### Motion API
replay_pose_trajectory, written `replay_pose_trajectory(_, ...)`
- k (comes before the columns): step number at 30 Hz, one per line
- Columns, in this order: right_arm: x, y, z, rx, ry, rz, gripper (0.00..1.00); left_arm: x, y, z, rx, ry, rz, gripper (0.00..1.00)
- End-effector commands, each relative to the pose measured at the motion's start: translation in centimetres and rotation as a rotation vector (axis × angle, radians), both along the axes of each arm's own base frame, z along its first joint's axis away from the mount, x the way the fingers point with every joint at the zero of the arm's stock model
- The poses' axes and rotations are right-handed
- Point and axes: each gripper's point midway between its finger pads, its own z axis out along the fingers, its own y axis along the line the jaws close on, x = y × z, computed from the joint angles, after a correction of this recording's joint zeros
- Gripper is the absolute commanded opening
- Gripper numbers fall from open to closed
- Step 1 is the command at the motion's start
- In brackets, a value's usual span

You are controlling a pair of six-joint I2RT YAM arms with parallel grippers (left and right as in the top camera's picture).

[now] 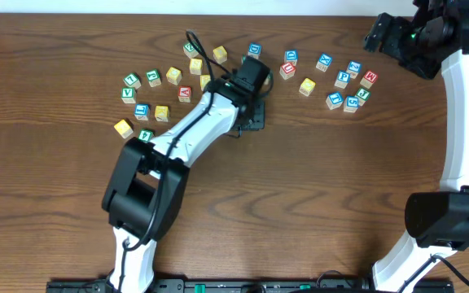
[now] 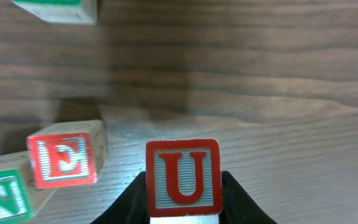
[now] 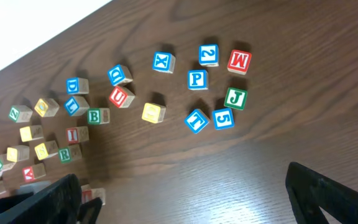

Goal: Spell out NEURIPS
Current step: 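Carry the red U block toward the right of the E block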

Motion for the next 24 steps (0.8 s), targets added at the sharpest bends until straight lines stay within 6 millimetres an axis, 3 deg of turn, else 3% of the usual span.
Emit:
replay_pose_trajectory(1, -0.3, 0.1, 0.5, -0.007, -0.011, 0.022, 0.99, -0.1, 1.2, -2.8, 0.063, 0.036, 0.077, 0.26)
replay_pose_trajectory(3, -0.3, 0.1, 0.5, -0.011, -0.011, 0.029, 0.99, 0.1, 1.4, -3.1, 0.064, 0.037, 0.104, 0.27)
replay_pose_trajectory(5, -0.3, 0.1, 0.5, -0.013, -0.011, 0.032, 0.99, 0.2, 1.3, -3.0, 0.061, 0.032, 0.103, 0.38)
replay_pose_trajectory(9, -0.3, 0.1, 0.5, -0.015, -0.011, 0.035, 0.99, 0.3, 1.3, -3.0, 0.058, 0.028, 0.103, 0.44)
replay_pose_trajectory(17, -0.5, 0.1, 0.4, -0.015, -0.005, 0.035, 0.99, 0.3, 0.9, -2.9, 0.050, 0.023, 0.097, 0.44)
replay_pose_trajectory(20, -0.5, -0.2, 0.3, -0.029, 0.001, 0.026, 0.99, 0.5, 0.7, -1.8, 0.039, 0.004, 0.091, 0.43)
replay_pose_trajectory(24, -0.7, -0.6, 0.2, -0.049, 0.010, 0.014, 0.99, 1.0, 0.6, 1.5, 0.022, -0.071, 0.034, 0.44)
